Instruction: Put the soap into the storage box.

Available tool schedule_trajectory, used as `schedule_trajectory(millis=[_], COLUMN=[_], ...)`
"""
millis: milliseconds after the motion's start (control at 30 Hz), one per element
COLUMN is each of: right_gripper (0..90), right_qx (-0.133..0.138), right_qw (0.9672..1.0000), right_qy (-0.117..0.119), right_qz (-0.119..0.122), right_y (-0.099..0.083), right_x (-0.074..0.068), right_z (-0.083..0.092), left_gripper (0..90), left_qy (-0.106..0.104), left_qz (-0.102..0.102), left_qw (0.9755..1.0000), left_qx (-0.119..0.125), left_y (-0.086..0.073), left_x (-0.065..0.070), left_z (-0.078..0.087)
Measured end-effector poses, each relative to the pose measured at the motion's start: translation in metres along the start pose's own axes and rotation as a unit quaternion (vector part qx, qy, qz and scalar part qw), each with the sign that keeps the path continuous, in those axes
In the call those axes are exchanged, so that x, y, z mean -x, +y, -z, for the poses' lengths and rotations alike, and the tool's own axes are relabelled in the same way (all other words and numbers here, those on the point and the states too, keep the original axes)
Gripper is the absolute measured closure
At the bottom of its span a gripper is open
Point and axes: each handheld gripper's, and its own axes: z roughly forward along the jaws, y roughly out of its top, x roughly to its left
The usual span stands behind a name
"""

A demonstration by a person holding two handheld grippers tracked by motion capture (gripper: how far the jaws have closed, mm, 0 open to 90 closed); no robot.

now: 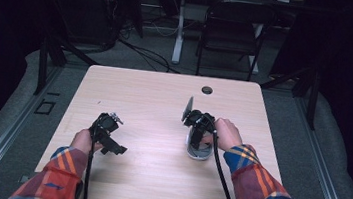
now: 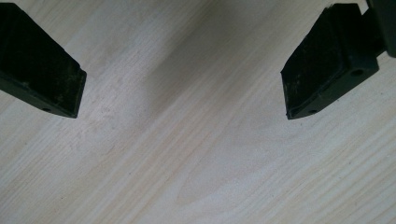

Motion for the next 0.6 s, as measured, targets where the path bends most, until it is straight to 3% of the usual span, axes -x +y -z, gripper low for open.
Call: schedule_trajectory(millis=[600], right_gripper=[19.4], right_qx=[0.005], right_qw=[1.0000], right_qy=[-0.004], right_qz=[-0.006], right_y=[-0.0059], right_x=[0.0023], right_z=[0.0040], left_gripper=[0.0], left_qy=[0.002], left_qz=[-0.004], left_qw=[1.0000], left_qx=[-0.004], left_y=[0.0003], left_x=[0.0003], left_z=[-0.0004])
